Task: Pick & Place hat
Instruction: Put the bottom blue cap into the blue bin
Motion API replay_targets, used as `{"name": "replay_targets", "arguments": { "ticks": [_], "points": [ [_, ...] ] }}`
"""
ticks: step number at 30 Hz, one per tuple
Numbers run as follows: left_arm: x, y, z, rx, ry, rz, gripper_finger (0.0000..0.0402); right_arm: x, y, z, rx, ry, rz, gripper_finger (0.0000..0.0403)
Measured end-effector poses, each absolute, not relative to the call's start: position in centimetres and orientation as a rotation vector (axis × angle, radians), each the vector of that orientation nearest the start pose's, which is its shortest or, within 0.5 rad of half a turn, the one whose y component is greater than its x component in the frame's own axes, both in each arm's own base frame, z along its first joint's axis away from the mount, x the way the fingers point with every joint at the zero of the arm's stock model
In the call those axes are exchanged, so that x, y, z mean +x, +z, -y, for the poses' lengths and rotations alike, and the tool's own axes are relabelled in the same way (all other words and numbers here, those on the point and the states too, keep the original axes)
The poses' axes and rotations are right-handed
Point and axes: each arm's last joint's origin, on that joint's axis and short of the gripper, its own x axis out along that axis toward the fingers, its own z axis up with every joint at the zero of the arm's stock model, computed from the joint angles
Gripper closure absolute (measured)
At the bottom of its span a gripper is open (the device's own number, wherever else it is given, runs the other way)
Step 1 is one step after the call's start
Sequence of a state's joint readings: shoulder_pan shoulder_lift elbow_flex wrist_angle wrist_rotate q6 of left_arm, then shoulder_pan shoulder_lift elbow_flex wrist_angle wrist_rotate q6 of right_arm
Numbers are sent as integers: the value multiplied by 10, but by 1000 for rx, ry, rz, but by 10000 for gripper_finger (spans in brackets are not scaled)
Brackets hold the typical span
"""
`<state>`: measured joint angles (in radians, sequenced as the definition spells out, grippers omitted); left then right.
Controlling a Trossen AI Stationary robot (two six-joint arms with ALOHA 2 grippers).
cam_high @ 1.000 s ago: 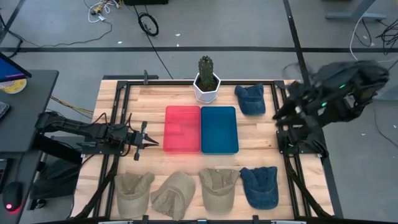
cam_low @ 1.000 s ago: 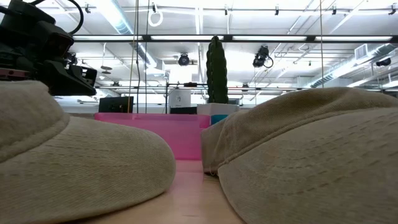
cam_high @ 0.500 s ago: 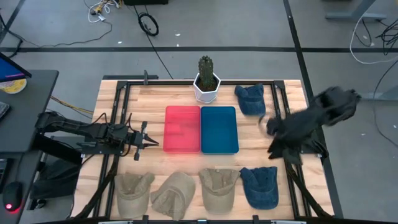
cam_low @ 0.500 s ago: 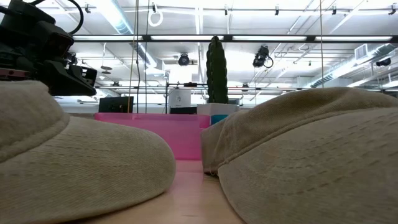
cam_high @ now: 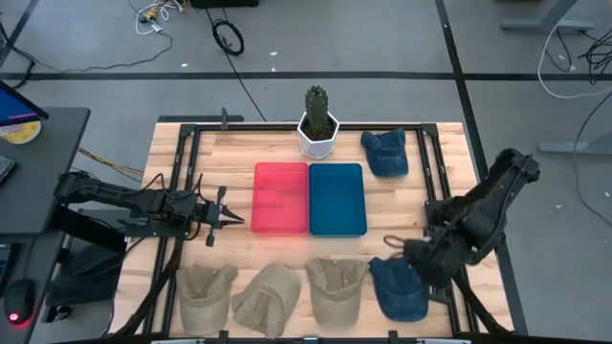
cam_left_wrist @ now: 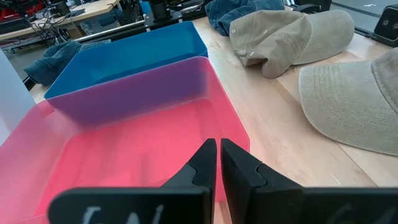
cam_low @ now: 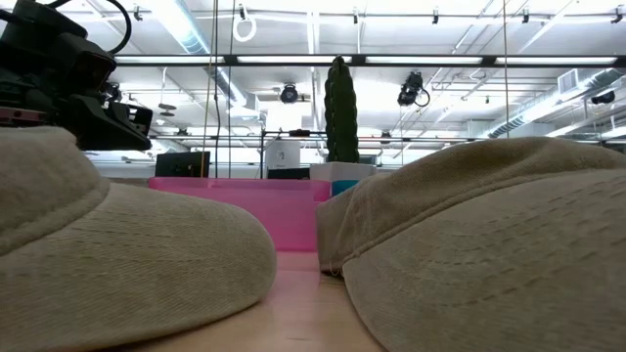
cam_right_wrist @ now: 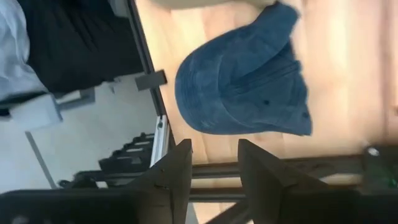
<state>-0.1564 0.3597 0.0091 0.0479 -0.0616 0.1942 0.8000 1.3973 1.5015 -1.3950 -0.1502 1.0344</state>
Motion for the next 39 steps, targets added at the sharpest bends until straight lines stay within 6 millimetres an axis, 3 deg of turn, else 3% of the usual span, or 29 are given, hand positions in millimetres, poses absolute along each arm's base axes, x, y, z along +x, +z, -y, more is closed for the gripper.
{"name": "replay_targets", "arguments": {
  "ticks": [9,18,22,31,39],
  "points": [
    [115,140,16,225,-123,-291,374,160,306,-194,362,134,-1509,270],
    [115,140,16,225,-123,-291,374,158,270,-190,307,96,-1551,267],
    [115,140,16,226,-123,-291,374,158,256,-190,309,98,-1550,240],
    [115,140,16,225,-123,-291,374,162,223,-195,364,185,-1470,129],
    [115,140,16,226,-123,-291,374,155,191,-187,340,181,-1483,114]
  ]
}}
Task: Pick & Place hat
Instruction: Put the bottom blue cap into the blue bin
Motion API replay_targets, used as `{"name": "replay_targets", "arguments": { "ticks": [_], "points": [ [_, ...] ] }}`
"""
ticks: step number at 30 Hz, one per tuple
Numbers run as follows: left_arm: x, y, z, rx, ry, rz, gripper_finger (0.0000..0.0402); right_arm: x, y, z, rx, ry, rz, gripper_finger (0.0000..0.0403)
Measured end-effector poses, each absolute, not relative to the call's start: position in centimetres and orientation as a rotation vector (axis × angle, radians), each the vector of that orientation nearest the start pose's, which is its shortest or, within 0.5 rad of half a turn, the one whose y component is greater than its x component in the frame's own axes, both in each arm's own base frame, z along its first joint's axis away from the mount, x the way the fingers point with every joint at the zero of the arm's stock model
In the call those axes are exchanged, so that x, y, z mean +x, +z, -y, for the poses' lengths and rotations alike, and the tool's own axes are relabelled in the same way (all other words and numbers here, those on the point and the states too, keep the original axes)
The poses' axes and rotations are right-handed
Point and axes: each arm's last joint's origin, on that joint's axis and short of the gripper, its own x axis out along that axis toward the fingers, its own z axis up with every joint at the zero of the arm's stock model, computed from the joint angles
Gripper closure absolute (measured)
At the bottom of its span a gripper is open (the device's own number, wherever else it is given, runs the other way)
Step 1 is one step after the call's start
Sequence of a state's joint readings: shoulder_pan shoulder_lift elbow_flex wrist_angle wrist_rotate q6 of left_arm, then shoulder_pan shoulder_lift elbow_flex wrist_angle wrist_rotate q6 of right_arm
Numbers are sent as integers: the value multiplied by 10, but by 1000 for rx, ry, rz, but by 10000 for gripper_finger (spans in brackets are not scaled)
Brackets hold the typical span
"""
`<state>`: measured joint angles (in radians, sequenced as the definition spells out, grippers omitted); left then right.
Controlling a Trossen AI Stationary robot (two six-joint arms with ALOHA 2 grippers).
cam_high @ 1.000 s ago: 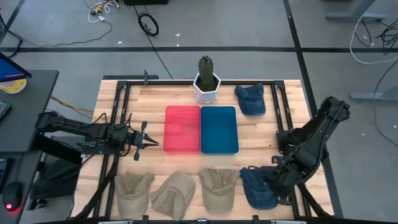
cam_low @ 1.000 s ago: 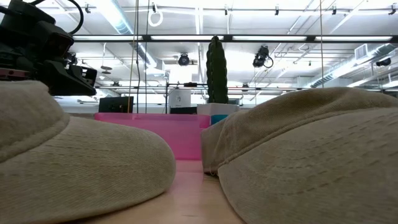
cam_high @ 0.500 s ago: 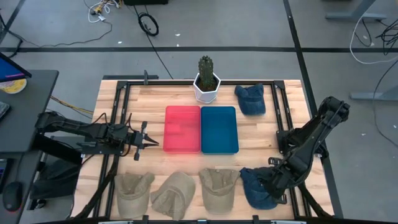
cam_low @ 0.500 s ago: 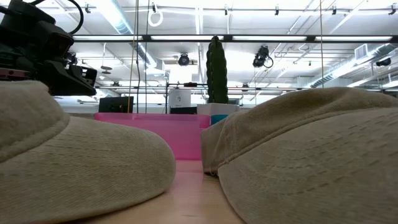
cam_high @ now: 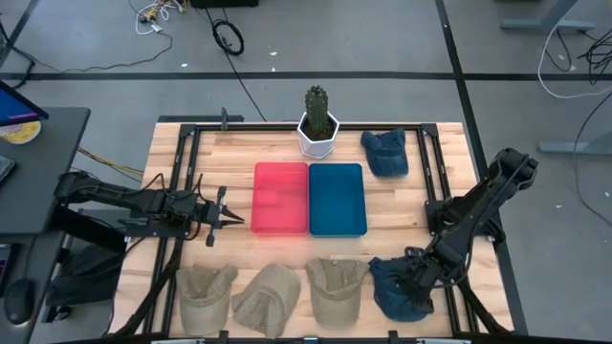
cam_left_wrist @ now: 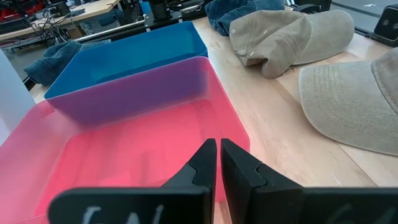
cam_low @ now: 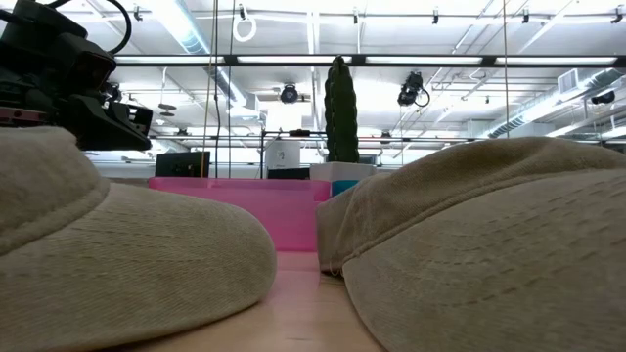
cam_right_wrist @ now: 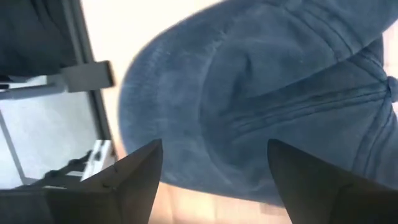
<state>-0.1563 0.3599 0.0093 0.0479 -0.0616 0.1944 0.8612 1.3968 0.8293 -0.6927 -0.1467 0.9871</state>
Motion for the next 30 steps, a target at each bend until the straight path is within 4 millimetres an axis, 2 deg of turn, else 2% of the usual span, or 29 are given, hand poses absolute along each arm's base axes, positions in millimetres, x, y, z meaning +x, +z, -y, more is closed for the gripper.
{"name": "replay_targets", "arguments": {
  "ticks": [10,15,18,22,23,27,30],
  "points": [
    [115,140,16,226,-123,-291,374,151,158,-181,437,188,-1414,147],
    [115,140,16,225,-123,-291,374,147,152,-178,480,173,-1469,203],
    [115,140,16,226,-123,-291,374,146,152,-179,492,204,-1495,265],
    [115,140,16,225,-123,-291,374,148,153,-180,529,268,-1540,371],
    [115,140,16,226,-123,-291,374,148,154,-180,533,278,-1550,384],
    [115,140,16,225,-123,-291,374,153,162,-183,550,301,-1543,378],
    [115,140,16,226,-123,-291,374,161,175,-186,539,339,-1515,387]
  ]
}}
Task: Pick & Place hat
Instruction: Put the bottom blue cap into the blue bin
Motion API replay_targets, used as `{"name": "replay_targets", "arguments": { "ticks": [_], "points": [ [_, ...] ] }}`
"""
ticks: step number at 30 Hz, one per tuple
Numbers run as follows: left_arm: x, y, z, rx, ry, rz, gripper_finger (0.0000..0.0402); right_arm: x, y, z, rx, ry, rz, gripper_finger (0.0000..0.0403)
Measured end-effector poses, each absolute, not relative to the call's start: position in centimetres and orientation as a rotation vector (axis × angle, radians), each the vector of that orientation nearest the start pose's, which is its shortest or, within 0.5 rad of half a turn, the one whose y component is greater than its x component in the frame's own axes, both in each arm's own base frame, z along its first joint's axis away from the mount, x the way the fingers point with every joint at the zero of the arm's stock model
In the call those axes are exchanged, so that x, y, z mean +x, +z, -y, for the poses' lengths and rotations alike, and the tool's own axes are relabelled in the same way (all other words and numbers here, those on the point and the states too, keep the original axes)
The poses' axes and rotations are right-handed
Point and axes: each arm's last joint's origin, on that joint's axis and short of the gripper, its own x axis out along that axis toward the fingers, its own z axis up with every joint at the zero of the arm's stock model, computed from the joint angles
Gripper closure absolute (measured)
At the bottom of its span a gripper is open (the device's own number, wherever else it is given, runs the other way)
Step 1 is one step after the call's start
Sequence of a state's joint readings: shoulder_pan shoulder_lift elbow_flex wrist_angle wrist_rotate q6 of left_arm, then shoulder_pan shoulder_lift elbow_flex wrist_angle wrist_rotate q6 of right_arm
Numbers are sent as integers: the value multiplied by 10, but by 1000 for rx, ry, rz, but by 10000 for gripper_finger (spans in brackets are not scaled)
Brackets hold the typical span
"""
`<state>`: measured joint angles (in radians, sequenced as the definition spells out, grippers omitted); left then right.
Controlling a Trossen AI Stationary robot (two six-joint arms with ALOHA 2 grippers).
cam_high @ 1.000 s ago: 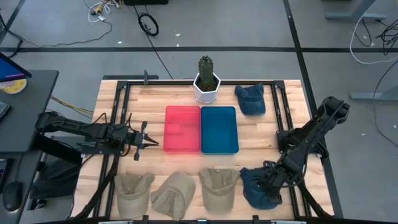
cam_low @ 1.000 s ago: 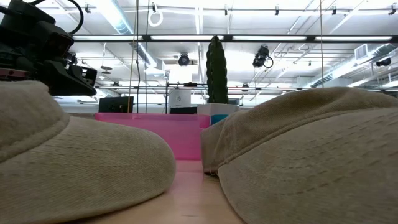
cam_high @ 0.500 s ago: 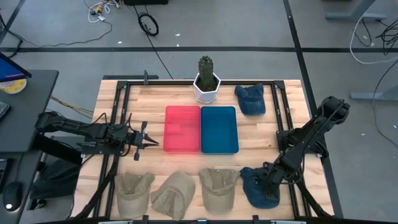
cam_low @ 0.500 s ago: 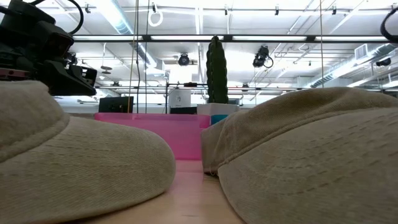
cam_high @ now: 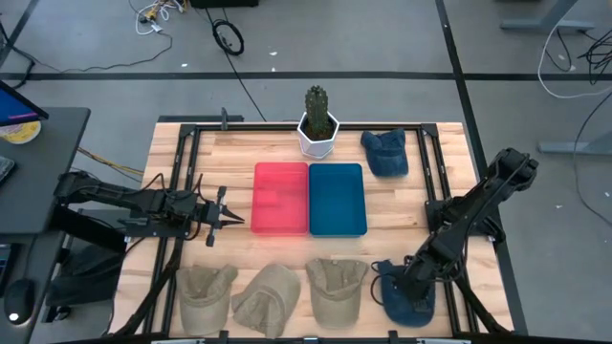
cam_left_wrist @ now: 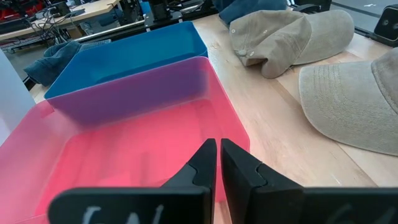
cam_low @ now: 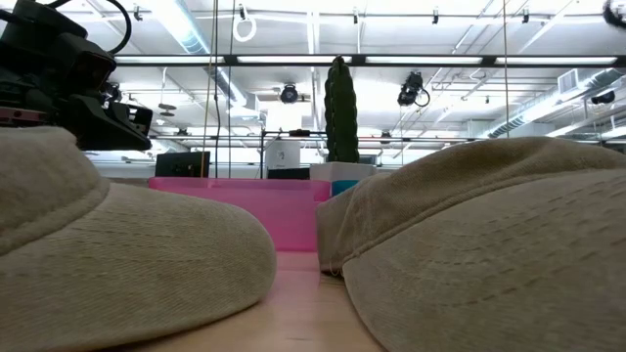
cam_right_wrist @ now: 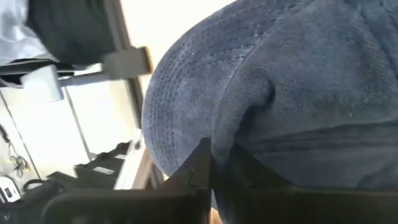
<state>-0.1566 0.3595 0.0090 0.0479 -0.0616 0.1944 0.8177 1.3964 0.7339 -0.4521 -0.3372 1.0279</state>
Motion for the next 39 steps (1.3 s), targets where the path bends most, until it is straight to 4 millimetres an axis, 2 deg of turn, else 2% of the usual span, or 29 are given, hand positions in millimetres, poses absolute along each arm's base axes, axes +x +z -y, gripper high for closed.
{"name": "replay_targets", "arguments": {
  "ticks": [7,12,17,29,39],
  "points": [
    [115,140,16,226,-123,-291,374,180,219,-185,458,386,-1508,393],
    [115,140,16,226,-123,-291,374,199,250,-170,431,353,-1461,392],
    [115,140,16,225,-123,-291,374,217,268,-149,391,370,-1399,392],
    [115,140,16,225,-123,-291,374,249,273,-74,370,330,-1306,392],
    [115,140,16,225,-123,-291,374,260,273,-10,337,251,-1214,392]
  ]
}}
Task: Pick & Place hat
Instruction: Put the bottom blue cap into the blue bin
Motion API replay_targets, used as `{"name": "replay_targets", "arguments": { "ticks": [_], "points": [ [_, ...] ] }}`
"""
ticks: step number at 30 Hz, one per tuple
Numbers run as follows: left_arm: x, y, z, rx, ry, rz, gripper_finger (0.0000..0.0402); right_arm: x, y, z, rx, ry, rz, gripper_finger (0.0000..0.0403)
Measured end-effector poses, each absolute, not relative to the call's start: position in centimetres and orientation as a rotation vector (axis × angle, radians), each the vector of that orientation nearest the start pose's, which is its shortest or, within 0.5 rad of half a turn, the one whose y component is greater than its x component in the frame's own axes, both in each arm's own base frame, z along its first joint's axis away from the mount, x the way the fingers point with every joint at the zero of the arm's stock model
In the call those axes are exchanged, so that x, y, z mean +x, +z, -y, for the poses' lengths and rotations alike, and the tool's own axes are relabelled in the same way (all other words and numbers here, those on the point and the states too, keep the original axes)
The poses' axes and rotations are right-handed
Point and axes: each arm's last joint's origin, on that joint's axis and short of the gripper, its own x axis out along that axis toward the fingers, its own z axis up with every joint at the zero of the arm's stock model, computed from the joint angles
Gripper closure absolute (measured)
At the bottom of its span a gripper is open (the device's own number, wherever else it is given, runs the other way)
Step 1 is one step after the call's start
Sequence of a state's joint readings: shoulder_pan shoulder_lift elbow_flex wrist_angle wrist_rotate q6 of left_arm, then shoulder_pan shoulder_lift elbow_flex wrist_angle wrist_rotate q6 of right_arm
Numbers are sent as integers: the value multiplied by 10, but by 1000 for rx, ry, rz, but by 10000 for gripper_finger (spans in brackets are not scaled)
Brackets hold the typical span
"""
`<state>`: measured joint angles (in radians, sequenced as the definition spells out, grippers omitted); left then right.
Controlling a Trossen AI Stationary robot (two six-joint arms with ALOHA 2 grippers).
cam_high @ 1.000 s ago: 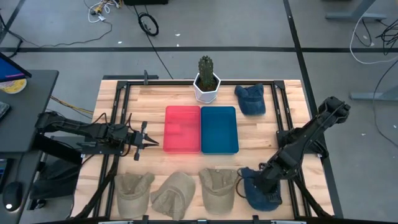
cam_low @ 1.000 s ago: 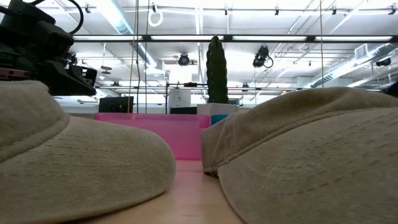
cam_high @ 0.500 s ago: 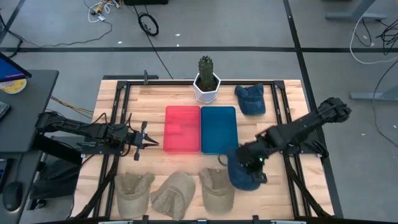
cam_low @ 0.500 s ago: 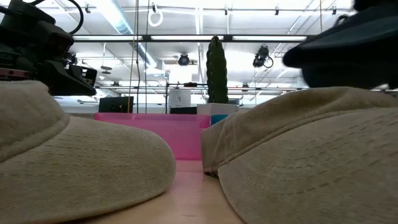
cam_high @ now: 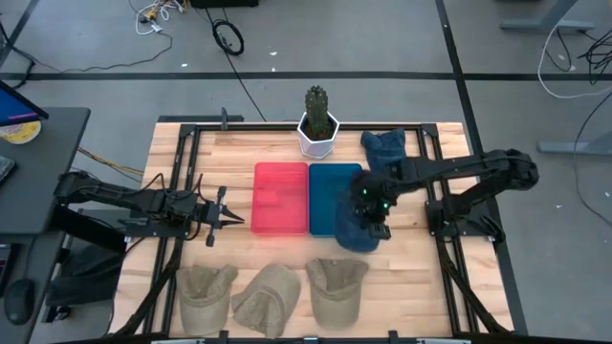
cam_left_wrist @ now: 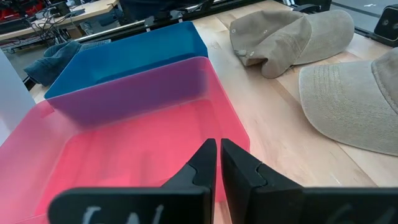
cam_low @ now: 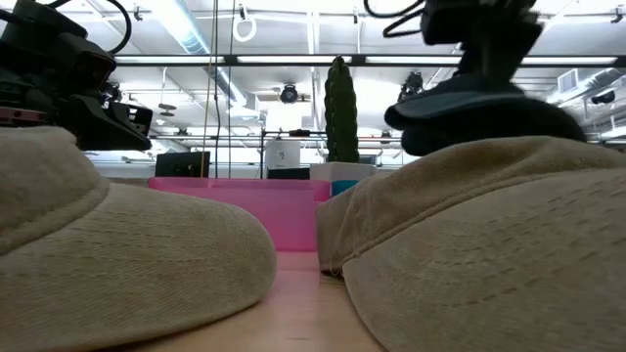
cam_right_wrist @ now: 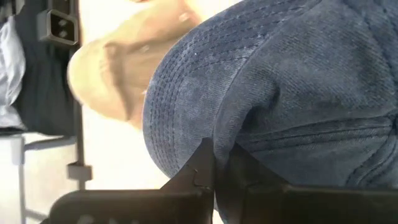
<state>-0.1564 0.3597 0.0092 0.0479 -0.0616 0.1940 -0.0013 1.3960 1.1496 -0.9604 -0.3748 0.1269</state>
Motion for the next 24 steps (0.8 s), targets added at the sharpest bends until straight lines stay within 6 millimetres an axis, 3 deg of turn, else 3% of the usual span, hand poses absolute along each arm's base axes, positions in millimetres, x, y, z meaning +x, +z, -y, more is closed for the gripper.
{"name": "replay_targets", "arguments": {
  "ticks": [6,15,24],
  "points": [
    [115,140,16,225,-123,-291,374,268,269,15,281,211,-1166,392],
    [115,140,16,225,-123,-291,374,291,245,43,221,217,-1175,392],
    [115,140,16,225,-123,-291,374,319,261,53,94,222,-1167,392]
  ]
}}
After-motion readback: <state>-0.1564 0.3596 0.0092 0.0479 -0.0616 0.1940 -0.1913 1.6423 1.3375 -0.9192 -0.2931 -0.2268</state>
